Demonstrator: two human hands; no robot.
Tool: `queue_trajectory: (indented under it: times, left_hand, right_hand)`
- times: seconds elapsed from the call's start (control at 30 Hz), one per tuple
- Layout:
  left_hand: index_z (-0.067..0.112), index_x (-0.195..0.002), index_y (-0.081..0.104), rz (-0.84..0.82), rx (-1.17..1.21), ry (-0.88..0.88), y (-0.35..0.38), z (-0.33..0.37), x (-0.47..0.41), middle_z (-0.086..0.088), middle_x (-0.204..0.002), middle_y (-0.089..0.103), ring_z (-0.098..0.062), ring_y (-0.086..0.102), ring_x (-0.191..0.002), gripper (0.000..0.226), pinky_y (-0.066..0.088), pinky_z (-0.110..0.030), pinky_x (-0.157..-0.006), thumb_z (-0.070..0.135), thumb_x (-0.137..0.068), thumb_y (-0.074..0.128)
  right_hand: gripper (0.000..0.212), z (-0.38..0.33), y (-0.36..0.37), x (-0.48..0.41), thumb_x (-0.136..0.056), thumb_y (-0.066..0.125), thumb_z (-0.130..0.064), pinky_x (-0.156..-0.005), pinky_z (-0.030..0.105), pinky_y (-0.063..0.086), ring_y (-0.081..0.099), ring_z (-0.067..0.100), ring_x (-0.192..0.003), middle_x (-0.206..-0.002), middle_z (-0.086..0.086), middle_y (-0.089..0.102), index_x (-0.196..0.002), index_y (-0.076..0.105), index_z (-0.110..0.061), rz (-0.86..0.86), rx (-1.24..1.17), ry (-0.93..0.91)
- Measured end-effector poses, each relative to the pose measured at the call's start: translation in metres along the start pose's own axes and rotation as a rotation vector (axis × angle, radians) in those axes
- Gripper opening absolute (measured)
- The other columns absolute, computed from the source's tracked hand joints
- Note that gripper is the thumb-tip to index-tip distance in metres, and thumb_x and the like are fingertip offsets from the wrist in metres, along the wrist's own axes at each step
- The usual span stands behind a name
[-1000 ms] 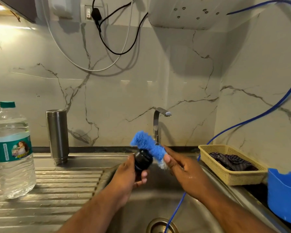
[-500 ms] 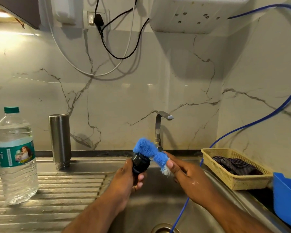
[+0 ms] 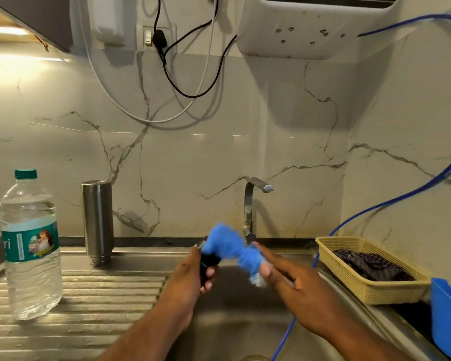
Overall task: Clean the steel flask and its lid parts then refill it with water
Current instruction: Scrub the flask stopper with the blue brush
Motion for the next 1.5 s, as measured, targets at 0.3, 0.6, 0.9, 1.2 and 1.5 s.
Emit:
queue_trajectory:
  times: [0.3, 0.6, 0.9, 1.2, 1.5]
  left_hand:
    - [0.017, -0.119, 0.063, -0.095, -0.010, 0.062, 0.004, 0.007, 0.001, -0.014, -0.088, 0.066, -0.018, 0.057, -0.073, 0.026, 0.049, -0.033, -0.068, 0.031, -0.108, 0.043]
    - [0.031, -0.116, 0.065, -0.189, -0.377, 0.235, 0.001, 0.009, 0.002, 0.007, -0.102, 0.074, -0.014, 0.070, -0.094, 0.031, 0.058, -0.031, -0.084, 0.025, -0.089, 0.077]
    - [0.025, -0.116, 0.063, -0.110, -0.438, 0.344, -0.007, 0.019, -0.004, 0.008, -0.106, 0.075, -0.008, 0.070, -0.102, 0.041, 0.055, -0.036, -0.098, 0.000, -0.086, 0.076]
    - [0.031, -0.112, 0.062, -0.069, -0.449, 0.381, -0.008, 0.024, -0.005, 0.010, -0.106, 0.075, -0.008, 0.069, -0.104, 0.041, 0.053, -0.036, -0.100, 0.003, -0.086, 0.076]
    - [0.035, -0.114, 0.066, -0.080, -0.410, 0.322, -0.021, 0.023, -0.006, 0.007, -0.101, 0.076, -0.008, 0.071, -0.096, 0.023, 0.059, -0.030, -0.084, 0.028, -0.092, 0.070]
  right_hand:
    - [0.055, 0.025, -0.015, -0.004, -0.086, 0.030, -0.088, -0.102, 0.038, 0.052, 0.059, 0.000, -0.120, -0.134, -0.022, 0.064, -0.139, 0.031, -0.073, 0.152, 0.012, 0.043]
    - [0.056, 0.017, -0.013, -0.006, -0.083, 0.029, -0.092, -0.099, 0.040, 0.054, 0.061, -0.002, -0.115, -0.131, -0.024, 0.065, -0.137, 0.024, -0.078, 0.090, 0.086, 0.015]
    - [0.053, 0.022, -0.019, -0.003, -0.090, 0.035, -0.083, -0.102, 0.037, 0.053, 0.058, -0.003, -0.119, -0.137, -0.023, 0.061, -0.141, 0.029, -0.072, 0.042, 0.091, 0.018]
    - [0.059, 0.032, -0.009, -0.003, -0.086, 0.031, -0.087, -0.095, 0.031, 0.052, 0.060, 0.001, -0.113, -0.133, -0.020, 0.065, -0.142, 0.028, -0.071, -0.054, 0.349, 0.075]
    - [0.050, 0.012, -0.024, -0.001, -0.081, 0.042, -0.087, -0.097, 0.025, 0.050, 0.057, -0.009, -0.119, -0.129, -0.039, 0.059, -0.129, 0.029, -0.083, -0.026, 0.228, -0.097]
Point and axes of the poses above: each hand's wrist, its own x-axis away from the middle knuckle, its own y-axis out of the palm, z = x × y, the point moved 6 cm from there along -x, towards the middle knuckle
